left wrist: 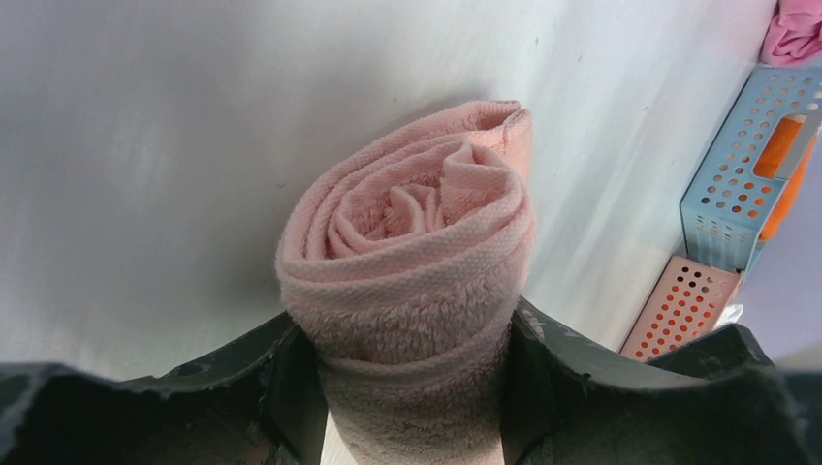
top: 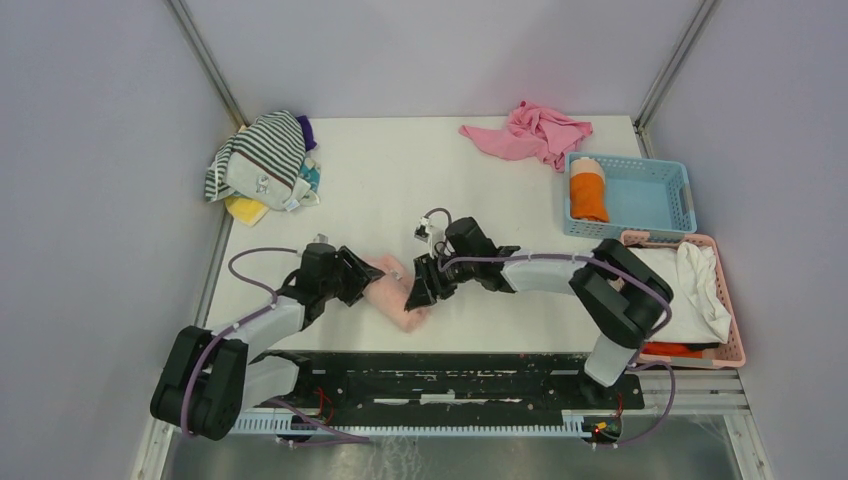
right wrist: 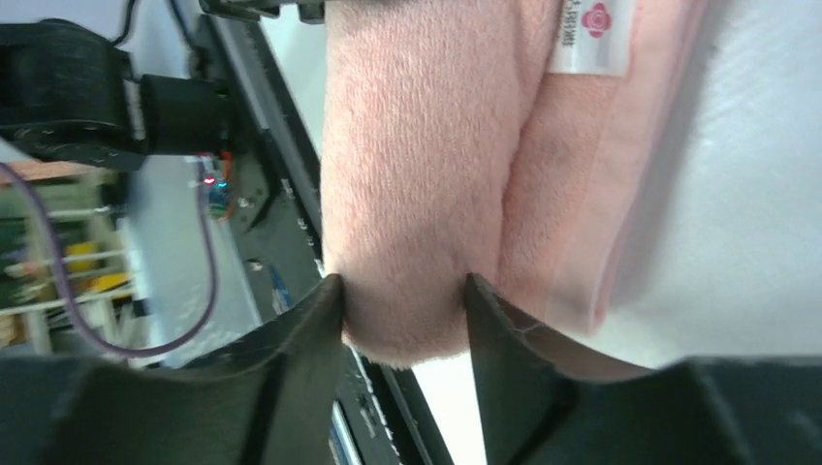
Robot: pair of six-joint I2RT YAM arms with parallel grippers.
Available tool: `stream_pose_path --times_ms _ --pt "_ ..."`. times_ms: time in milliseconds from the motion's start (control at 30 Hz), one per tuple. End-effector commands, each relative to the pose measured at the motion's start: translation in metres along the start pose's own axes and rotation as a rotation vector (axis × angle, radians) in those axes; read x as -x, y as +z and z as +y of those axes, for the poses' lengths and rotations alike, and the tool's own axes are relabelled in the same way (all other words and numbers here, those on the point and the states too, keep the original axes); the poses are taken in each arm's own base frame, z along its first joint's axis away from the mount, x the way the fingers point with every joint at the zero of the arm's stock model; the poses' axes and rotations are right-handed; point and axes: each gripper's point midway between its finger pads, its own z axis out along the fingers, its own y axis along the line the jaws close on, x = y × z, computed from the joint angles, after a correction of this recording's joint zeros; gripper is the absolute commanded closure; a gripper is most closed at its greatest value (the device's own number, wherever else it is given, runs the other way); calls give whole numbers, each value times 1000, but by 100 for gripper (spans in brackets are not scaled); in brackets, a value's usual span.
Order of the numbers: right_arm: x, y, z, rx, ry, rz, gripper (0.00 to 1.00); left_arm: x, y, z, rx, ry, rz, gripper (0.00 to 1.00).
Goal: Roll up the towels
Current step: Roll the towel at the center of the board.
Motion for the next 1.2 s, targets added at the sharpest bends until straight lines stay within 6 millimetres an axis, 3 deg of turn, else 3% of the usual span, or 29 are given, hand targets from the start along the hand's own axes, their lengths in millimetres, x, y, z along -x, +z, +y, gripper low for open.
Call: stream_pose_path --times_ms 0,133,233,500,667,967,1067,1167 --pt "-3 -36 -23 -344 -146 6 34 -14 3 37 116 69 38 46" --pt "21 -59 1 -525 -355 -44 26 -15 4 36 122 78 41 46" --pt "33 -61 23 -635 -510 -56 19 -16 5 35 126 79 45 46" --pt "30 -16 50 -786 -771 24 14 -17 4 33 126 81 42 45" --pt "15 8 36 -901 -867 112 13 -17 5 32 127 79 44 44" --pt "-17 18 -11 -1014 -888 250 18 -17 6 25 103 76 52 39" --pt "-29 14 -26 -1026 -863 289 27 -16 6 18 81 79 56 36" --pt "-40 12 -35 -976 -802 318 41 -14 3 10 58 82 51 31"
